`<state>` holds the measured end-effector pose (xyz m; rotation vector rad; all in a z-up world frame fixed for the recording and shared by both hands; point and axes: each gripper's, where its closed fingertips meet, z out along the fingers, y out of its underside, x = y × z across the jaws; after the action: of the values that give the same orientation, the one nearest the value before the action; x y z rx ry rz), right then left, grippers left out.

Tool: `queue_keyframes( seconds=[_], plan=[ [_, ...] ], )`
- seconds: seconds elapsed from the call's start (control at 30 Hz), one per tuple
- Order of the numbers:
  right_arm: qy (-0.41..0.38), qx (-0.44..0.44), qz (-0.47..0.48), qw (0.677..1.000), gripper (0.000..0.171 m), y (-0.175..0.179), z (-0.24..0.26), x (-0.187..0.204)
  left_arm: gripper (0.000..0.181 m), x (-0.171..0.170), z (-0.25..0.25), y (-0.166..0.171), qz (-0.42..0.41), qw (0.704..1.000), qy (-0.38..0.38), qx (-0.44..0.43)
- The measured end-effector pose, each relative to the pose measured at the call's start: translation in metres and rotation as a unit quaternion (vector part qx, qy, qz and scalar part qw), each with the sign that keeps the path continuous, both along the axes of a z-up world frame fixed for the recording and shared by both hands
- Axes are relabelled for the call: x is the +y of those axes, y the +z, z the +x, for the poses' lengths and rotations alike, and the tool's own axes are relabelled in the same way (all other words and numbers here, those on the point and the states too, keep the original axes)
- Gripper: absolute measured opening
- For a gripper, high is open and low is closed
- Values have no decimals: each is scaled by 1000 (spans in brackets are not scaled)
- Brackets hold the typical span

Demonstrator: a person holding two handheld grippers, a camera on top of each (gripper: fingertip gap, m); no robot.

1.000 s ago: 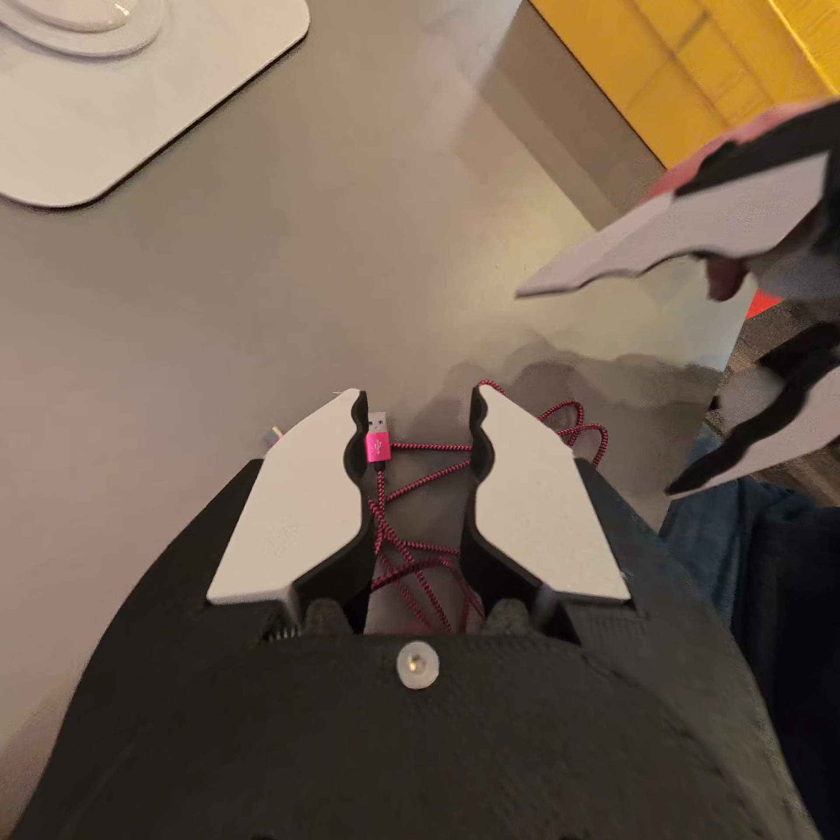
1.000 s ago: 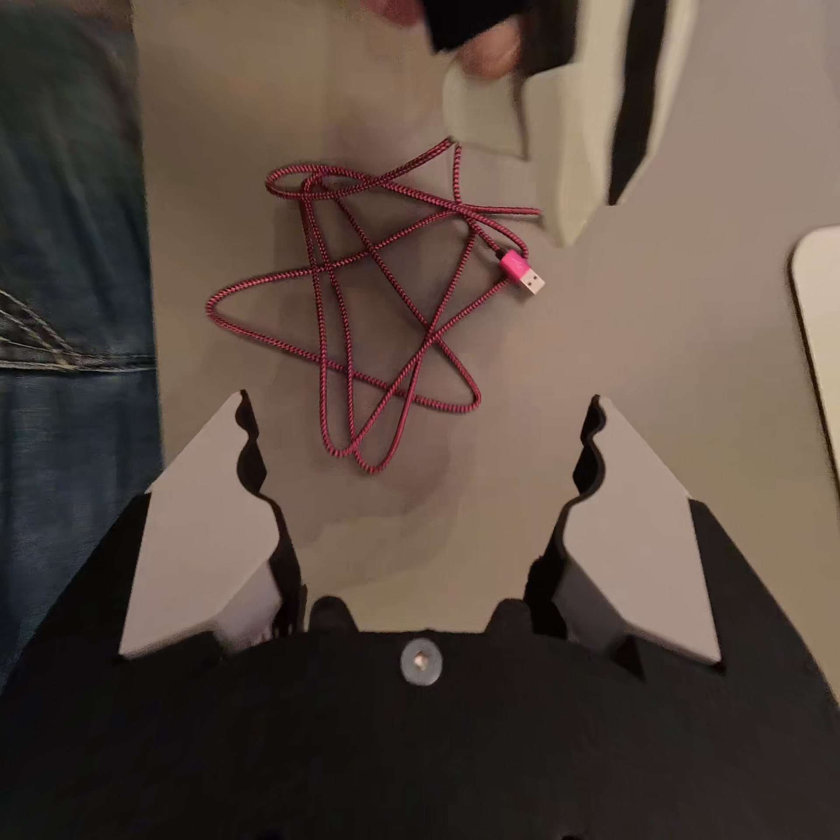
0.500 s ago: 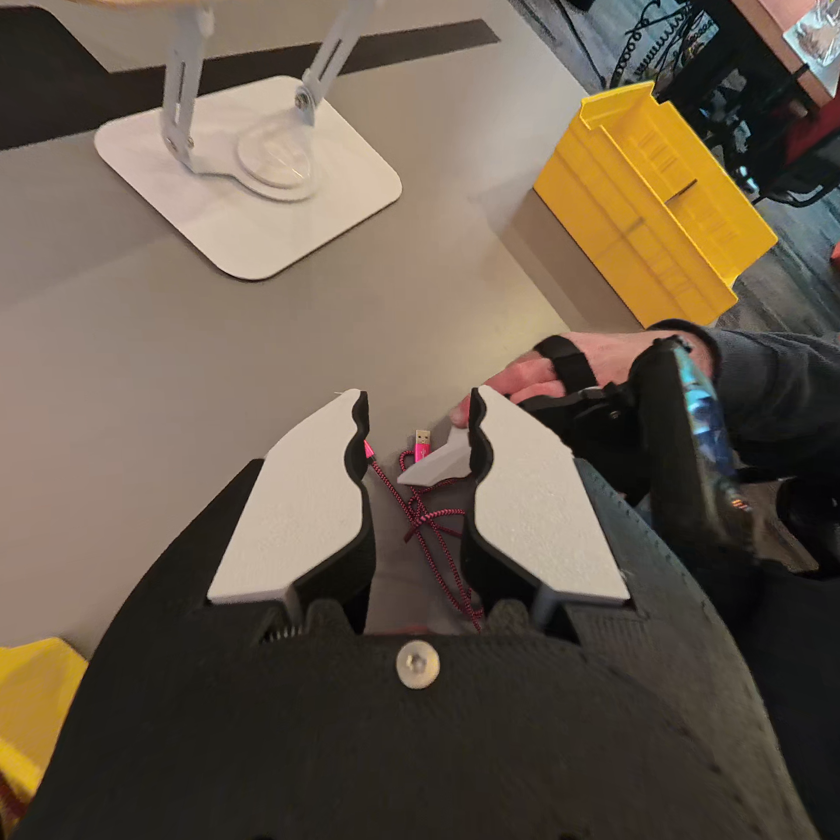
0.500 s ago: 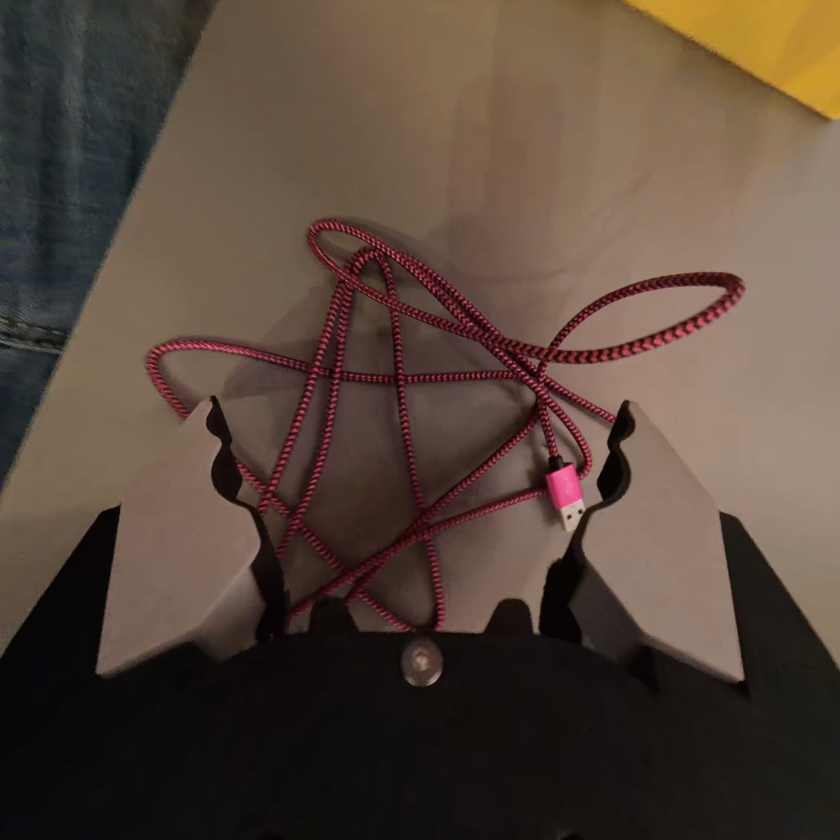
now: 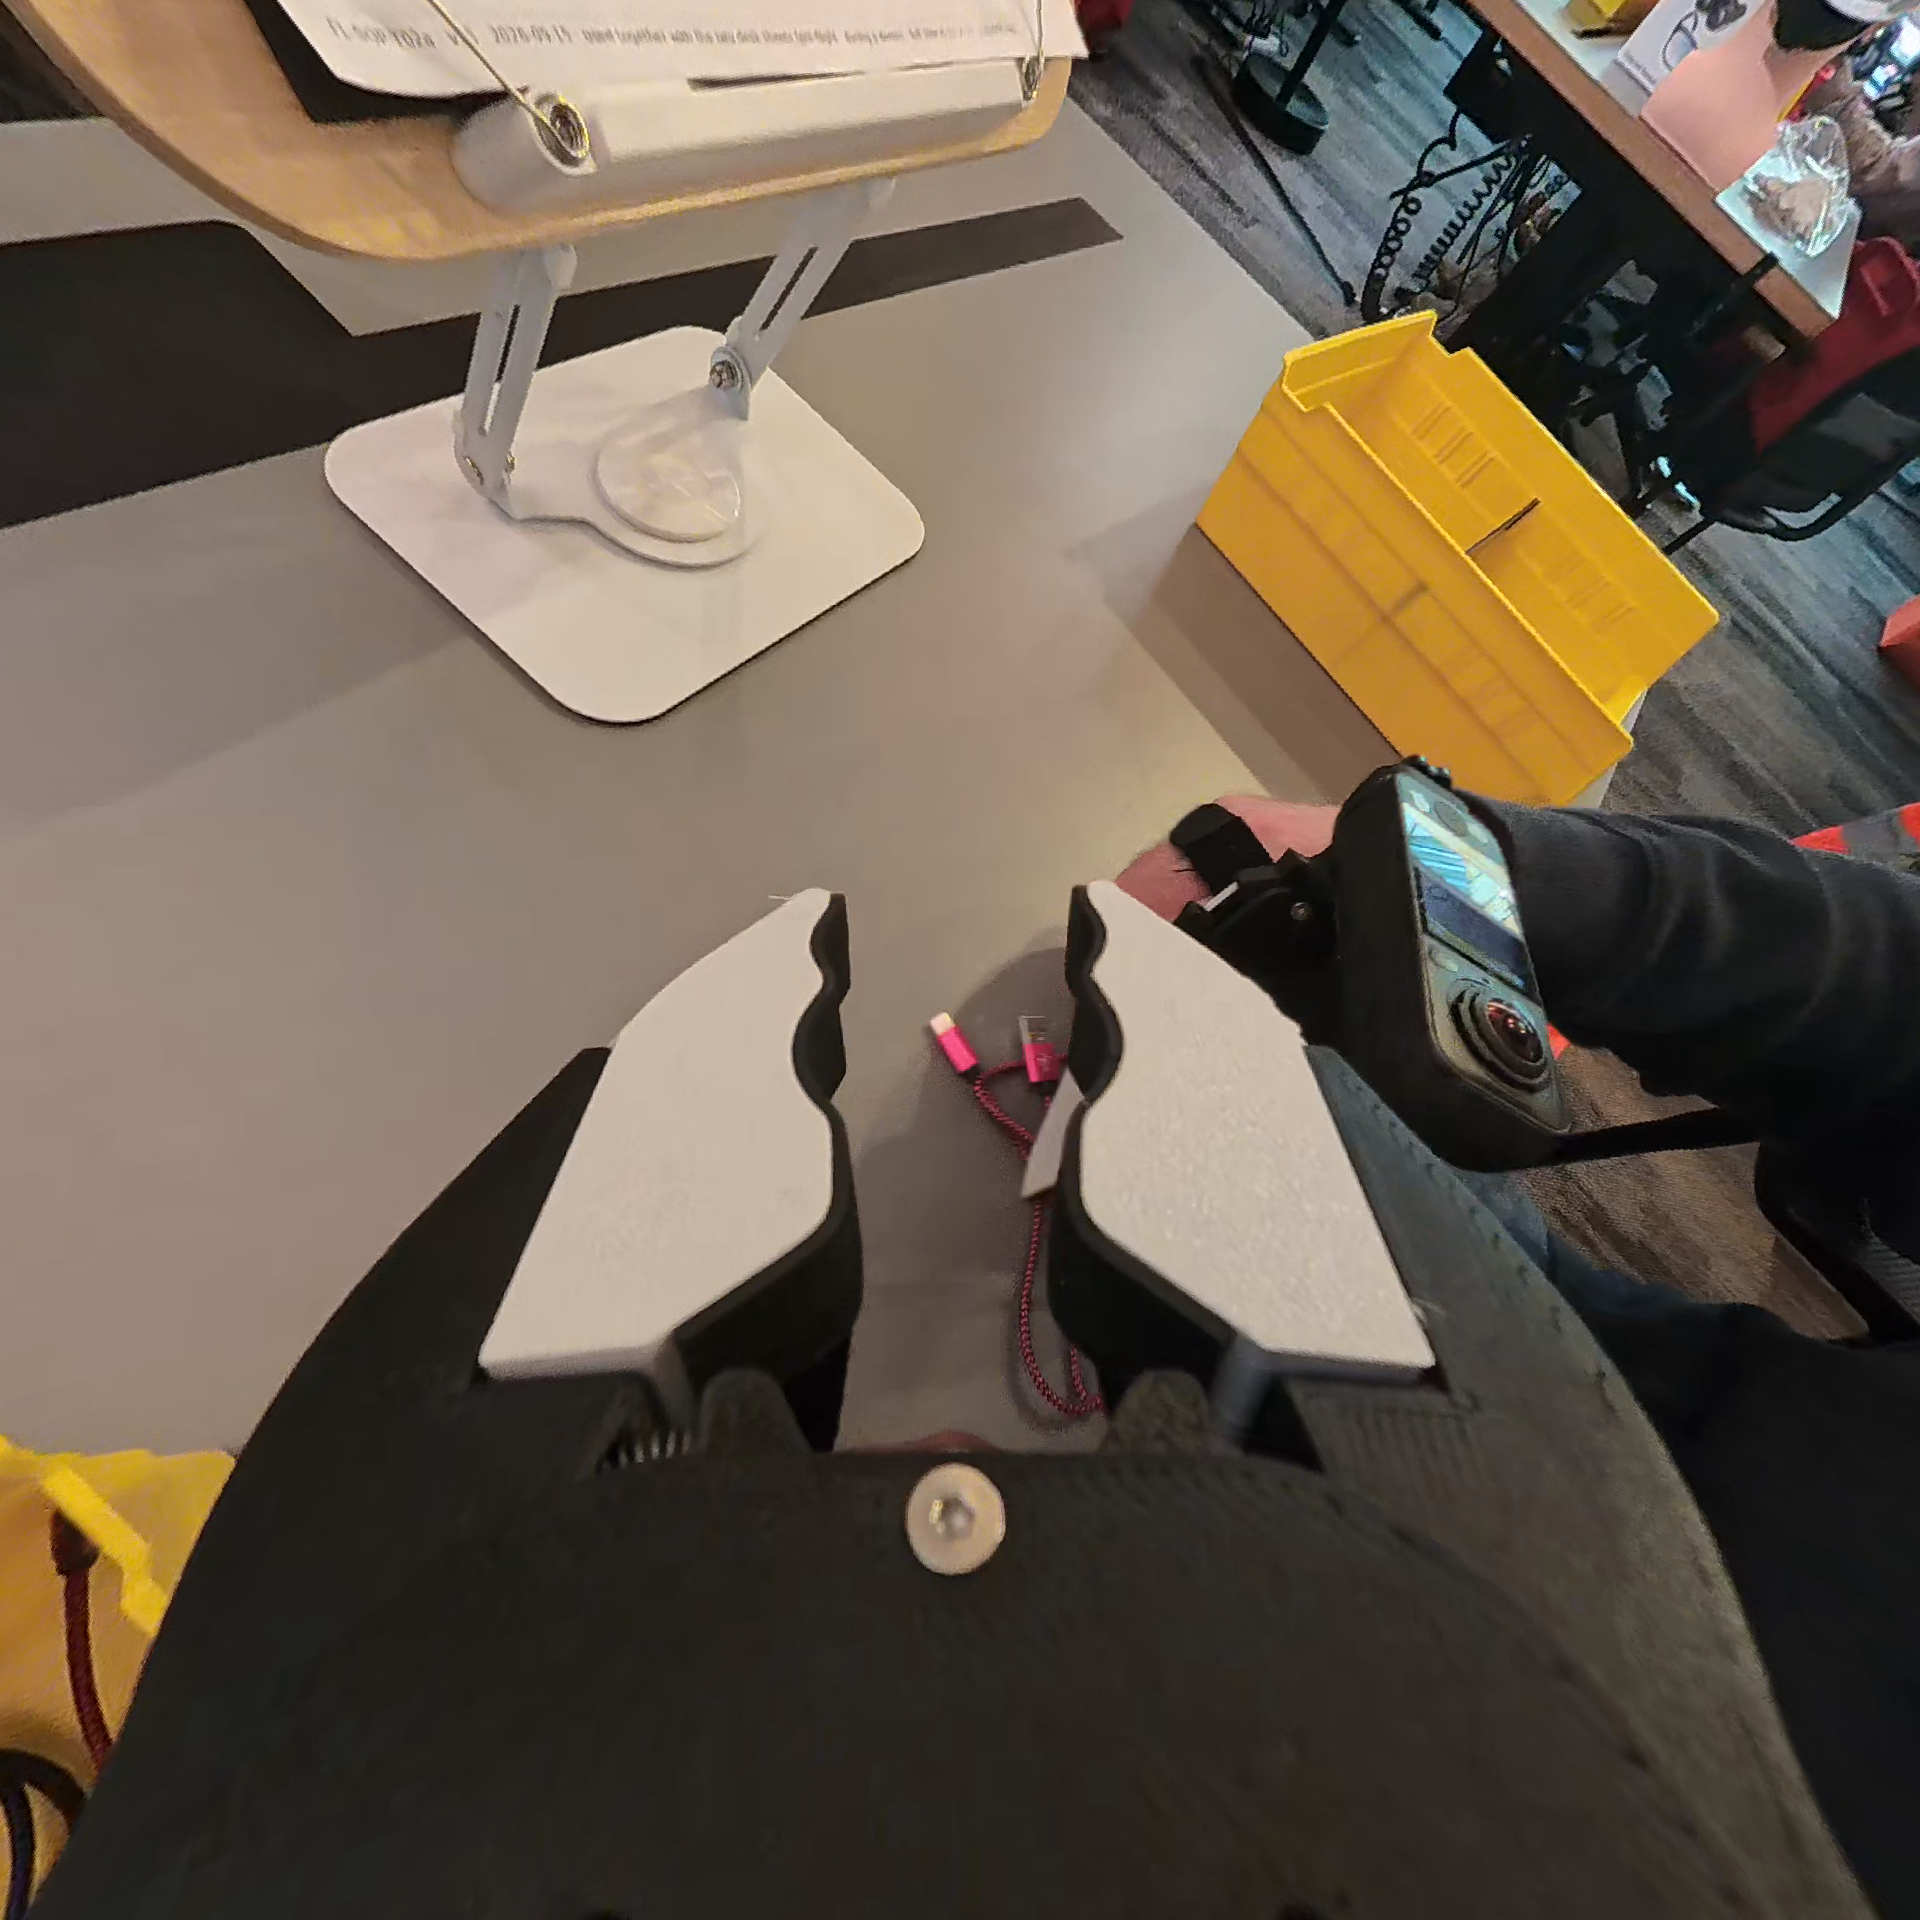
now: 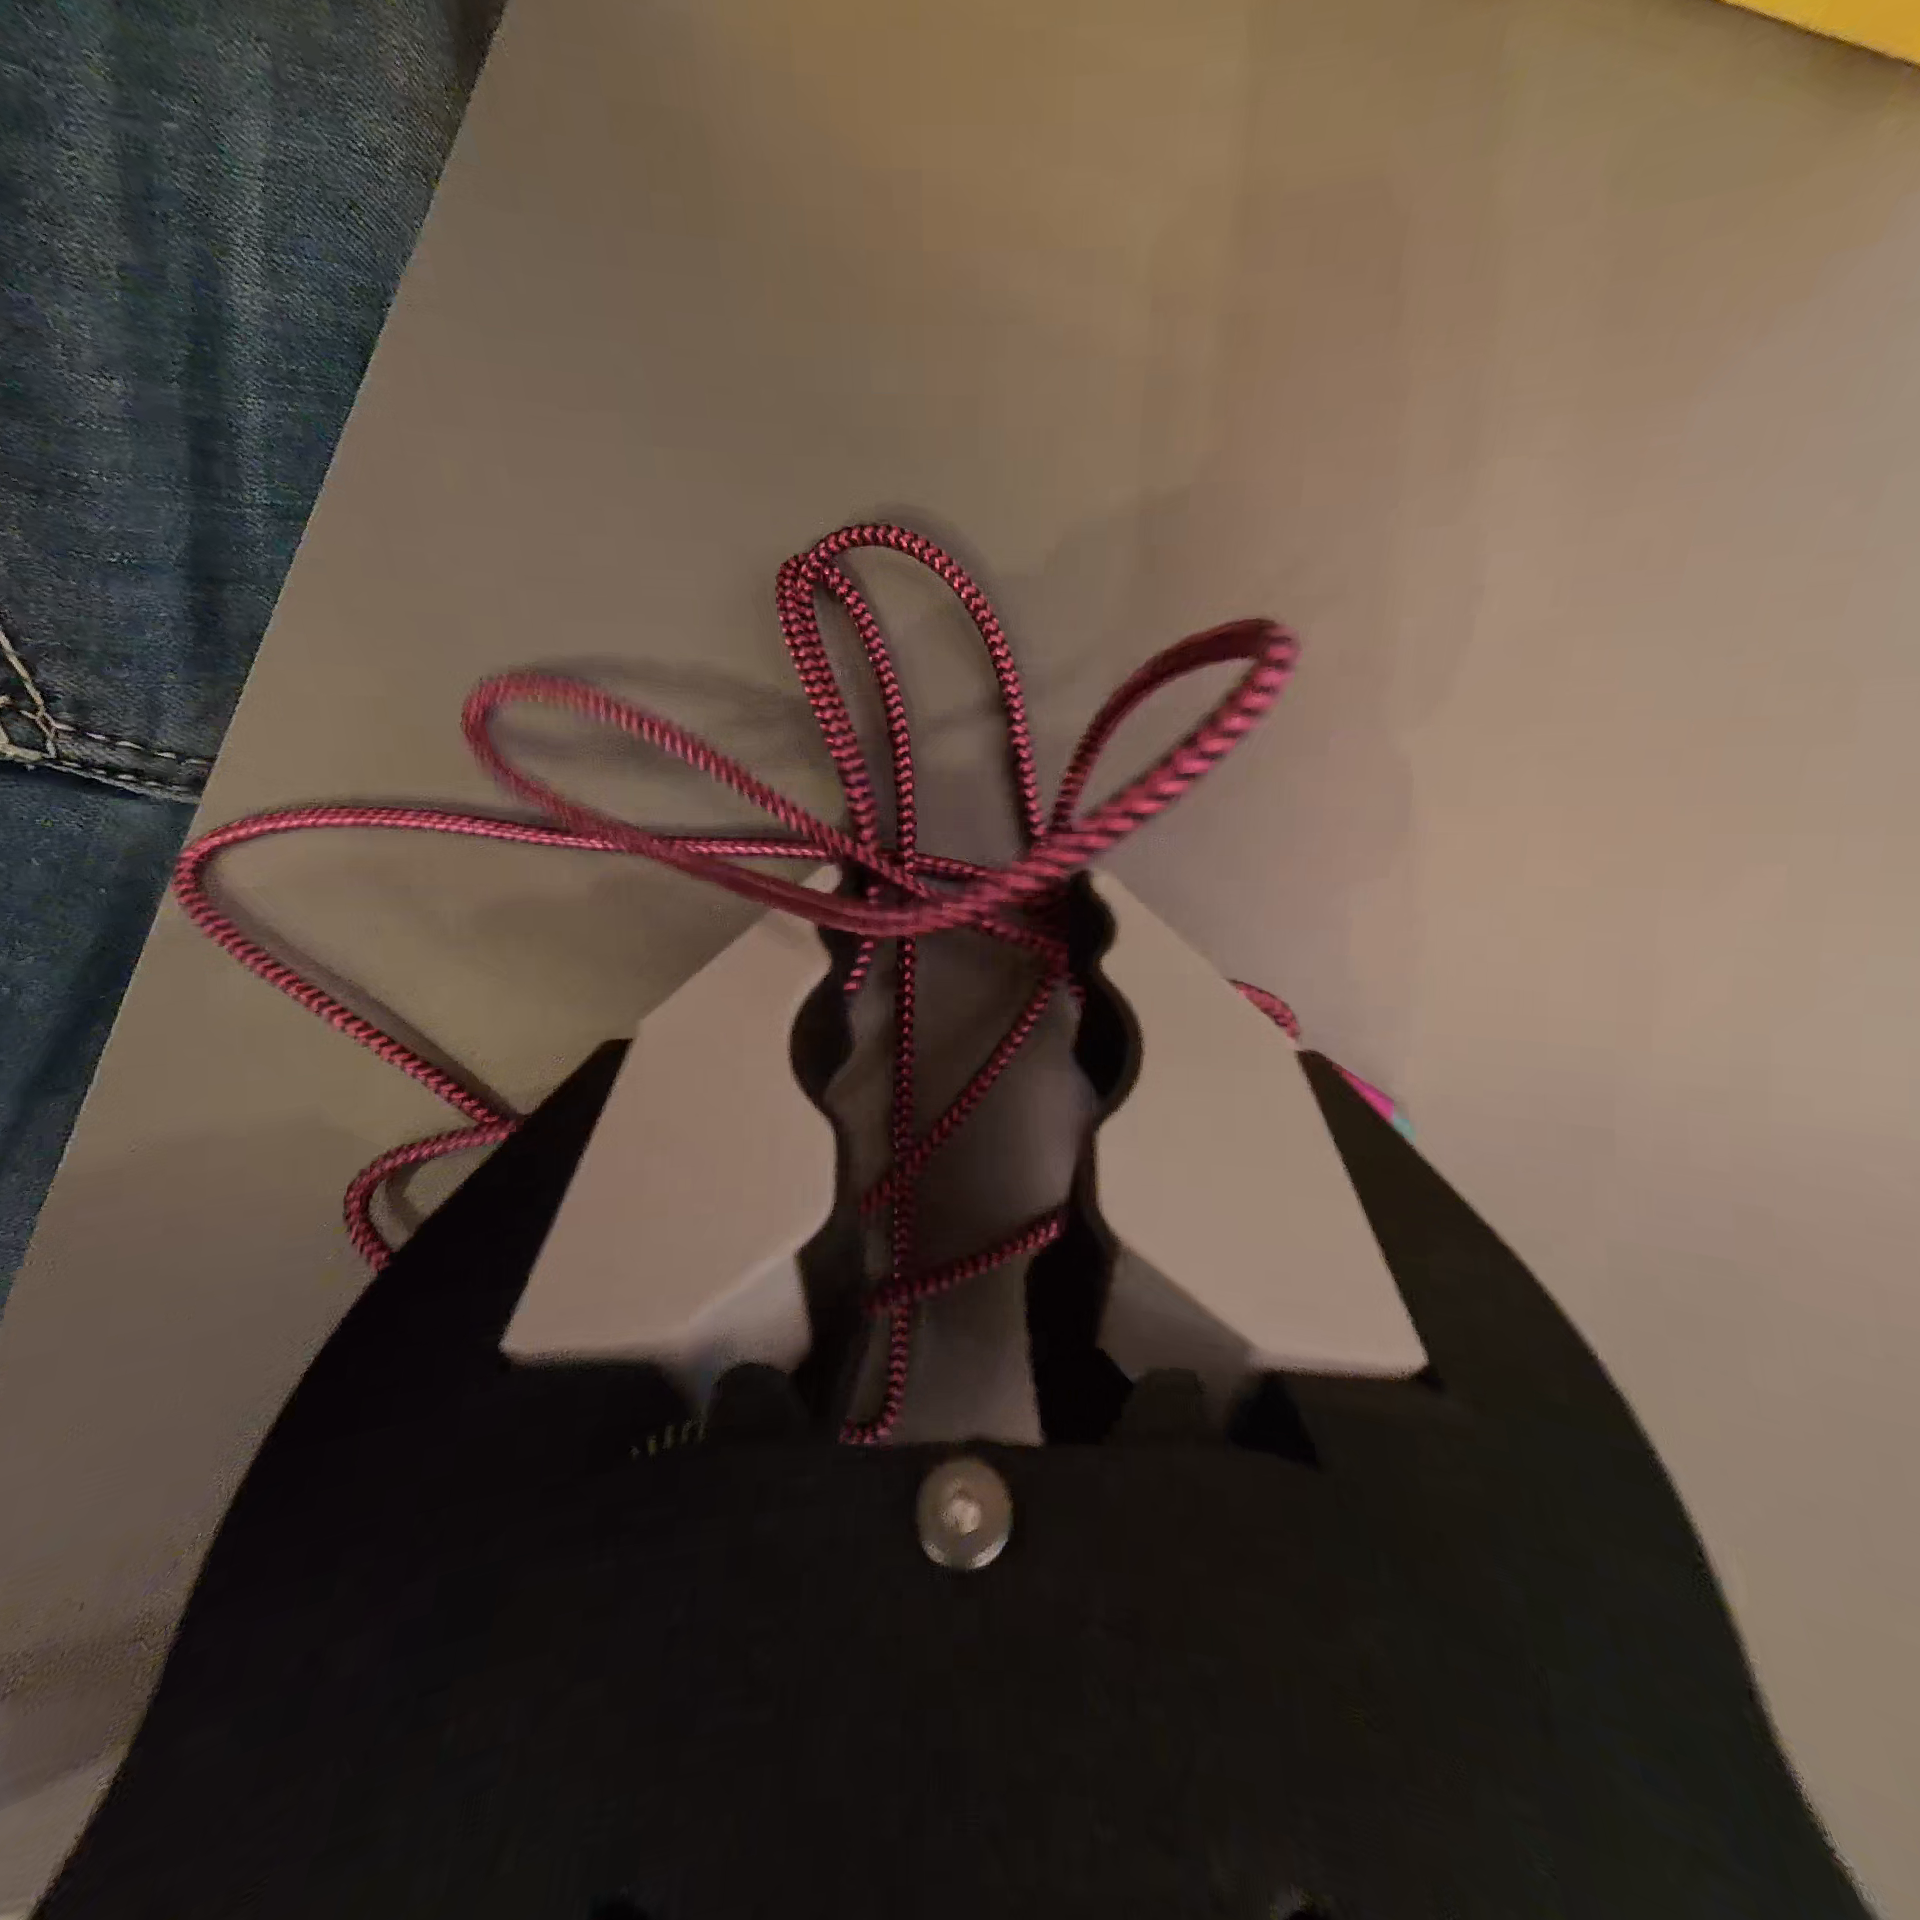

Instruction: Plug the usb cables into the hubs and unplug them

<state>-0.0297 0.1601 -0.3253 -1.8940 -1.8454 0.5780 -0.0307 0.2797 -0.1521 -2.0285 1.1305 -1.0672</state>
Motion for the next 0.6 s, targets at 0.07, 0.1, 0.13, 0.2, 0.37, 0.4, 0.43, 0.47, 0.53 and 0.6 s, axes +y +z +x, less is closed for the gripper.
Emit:
queue_keyframes(
  seconds=[0.07,0.1,0.13,0.2,0.37,0.4,0.43,0.47,0.53,0.6],
  plan=[
    [-13,-12,4,1000,19,0,8,-2,39,0,0,2,4,1000,0,1],
    [-23,-22,8,999,14,0,14,-1,38,0,0,2,5,1000,0,2],
    [-34,-33,12,999,12,0,21,1,38,-1,0,2,6,1000,0,3],
    [-68,-54,16,996,10,0,38,6,38,-3,2,2,8,1000,-3,5],
    [-185,-36,26,982,6,15,82,25,39,-15,12,-5,9,1000,-24,18],
    [-209,-27,19,977,6,19,91,27,40,-19,15,-7,11,999,-33,20],
    [-236,-20,7,972,6,20,100,29,41,-23,19,-10,12,999,-44,24],
    [-268,-19,0,963,6,19,110,32,43,-29,23,-15,12,998,-56,34],
    [-280,-12,-21,960,7,14,117,26,47,-42,33,-29,18,995,-82,58],
    [-292,-8,-50,955,12,7,117,18,50,-56,44,-45,29,990,-108,83]
  ],
)
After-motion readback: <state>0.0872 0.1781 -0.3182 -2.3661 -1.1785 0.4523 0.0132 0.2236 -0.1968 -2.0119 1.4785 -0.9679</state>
